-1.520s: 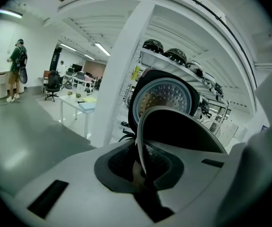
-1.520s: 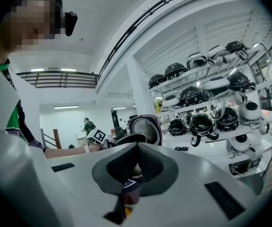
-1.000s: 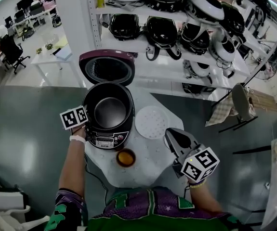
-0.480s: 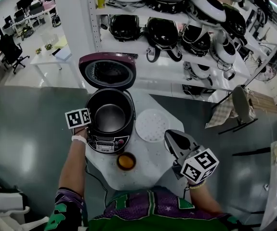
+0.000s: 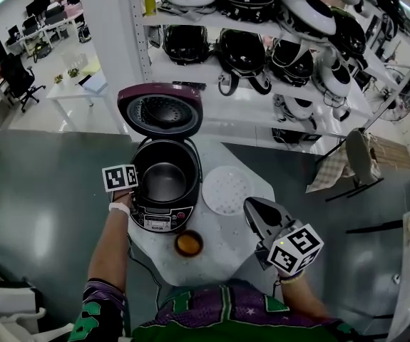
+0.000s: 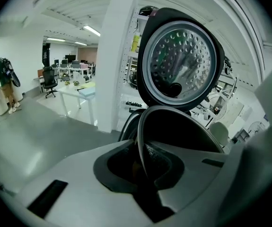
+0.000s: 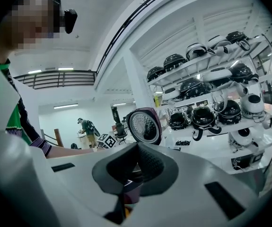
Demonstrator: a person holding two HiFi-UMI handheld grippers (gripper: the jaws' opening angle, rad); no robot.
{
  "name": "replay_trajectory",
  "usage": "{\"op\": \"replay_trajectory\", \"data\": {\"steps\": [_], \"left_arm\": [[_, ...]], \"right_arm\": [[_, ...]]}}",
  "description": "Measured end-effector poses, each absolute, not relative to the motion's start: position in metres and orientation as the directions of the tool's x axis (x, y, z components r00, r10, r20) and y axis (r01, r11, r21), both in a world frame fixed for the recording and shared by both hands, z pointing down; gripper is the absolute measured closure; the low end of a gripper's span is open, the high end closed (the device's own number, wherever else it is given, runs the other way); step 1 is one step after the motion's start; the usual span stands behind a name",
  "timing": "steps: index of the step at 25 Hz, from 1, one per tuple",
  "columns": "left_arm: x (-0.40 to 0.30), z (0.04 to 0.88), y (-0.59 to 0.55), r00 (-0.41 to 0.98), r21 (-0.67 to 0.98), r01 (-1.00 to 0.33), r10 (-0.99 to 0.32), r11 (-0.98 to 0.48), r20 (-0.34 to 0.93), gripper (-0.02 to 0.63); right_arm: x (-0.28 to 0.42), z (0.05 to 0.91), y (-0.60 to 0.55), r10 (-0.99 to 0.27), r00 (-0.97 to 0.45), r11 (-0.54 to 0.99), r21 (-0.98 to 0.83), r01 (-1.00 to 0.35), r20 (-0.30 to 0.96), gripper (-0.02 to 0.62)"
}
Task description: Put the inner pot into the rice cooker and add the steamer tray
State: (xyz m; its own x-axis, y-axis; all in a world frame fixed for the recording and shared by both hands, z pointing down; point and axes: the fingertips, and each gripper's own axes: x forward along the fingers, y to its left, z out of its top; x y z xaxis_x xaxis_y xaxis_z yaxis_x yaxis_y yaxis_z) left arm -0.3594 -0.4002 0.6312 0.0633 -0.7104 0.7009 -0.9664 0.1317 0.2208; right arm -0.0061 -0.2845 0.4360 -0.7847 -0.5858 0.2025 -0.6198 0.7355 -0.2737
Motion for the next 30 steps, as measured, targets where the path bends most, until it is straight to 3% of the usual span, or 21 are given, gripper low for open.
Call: {"op": "replay_trajectory", "data": {"steps": [17,30], "left_arm": [[-0.359,0.643,-0.394,0.015,0.103,-0.988,-0.601,0.113,0.799,0.561],[-0.364,0.596,-0.368,-0.076,0.098,-0.976,-0.722,0.196,0.688,0.545]], "right_arm": [[-0.002,0.432,-0.288,-0.551,-0.811,0.762,-0.279,-0.585,0.196,0.589],[-0.002,0.437,-0.310,-0.507,-0.843,0.787,-0.304,-0.538,0.179,0.589]]}}
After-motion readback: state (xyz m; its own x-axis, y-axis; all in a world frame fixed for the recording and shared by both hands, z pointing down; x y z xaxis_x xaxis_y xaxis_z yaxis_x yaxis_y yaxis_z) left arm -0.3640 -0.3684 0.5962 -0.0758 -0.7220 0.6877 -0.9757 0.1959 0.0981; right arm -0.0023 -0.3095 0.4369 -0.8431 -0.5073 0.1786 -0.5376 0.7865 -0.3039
